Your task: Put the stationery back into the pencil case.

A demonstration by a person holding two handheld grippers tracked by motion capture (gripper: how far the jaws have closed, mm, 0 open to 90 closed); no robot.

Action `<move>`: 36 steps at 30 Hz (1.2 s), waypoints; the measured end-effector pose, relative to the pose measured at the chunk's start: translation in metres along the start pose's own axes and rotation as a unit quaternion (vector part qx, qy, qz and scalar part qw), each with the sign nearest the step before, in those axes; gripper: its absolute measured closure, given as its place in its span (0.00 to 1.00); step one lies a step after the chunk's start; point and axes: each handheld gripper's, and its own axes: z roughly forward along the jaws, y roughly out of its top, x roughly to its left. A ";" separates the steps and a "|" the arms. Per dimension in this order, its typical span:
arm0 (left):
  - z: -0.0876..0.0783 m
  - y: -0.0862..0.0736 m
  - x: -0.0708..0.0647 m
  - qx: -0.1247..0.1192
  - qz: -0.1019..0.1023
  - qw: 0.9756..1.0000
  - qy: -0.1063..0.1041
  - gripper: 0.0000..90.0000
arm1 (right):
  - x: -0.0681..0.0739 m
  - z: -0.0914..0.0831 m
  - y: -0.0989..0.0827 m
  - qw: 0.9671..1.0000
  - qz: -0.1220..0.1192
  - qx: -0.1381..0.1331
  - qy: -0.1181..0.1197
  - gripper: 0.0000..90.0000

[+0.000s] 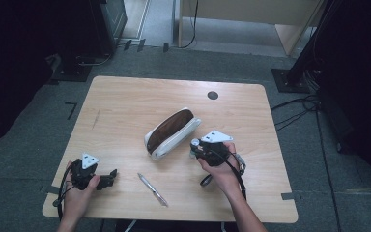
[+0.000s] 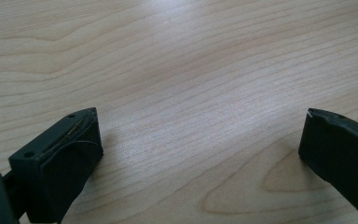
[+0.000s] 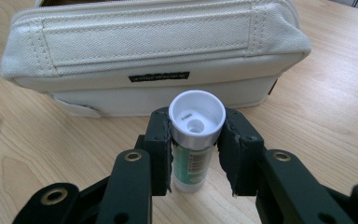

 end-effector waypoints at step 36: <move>0.000 0.000 0.000 0.001 0.001 1.000 -0.001 0.00 | 0.020 -0.064 0.056 0.994 -0.031 -0.090 0.056 0.74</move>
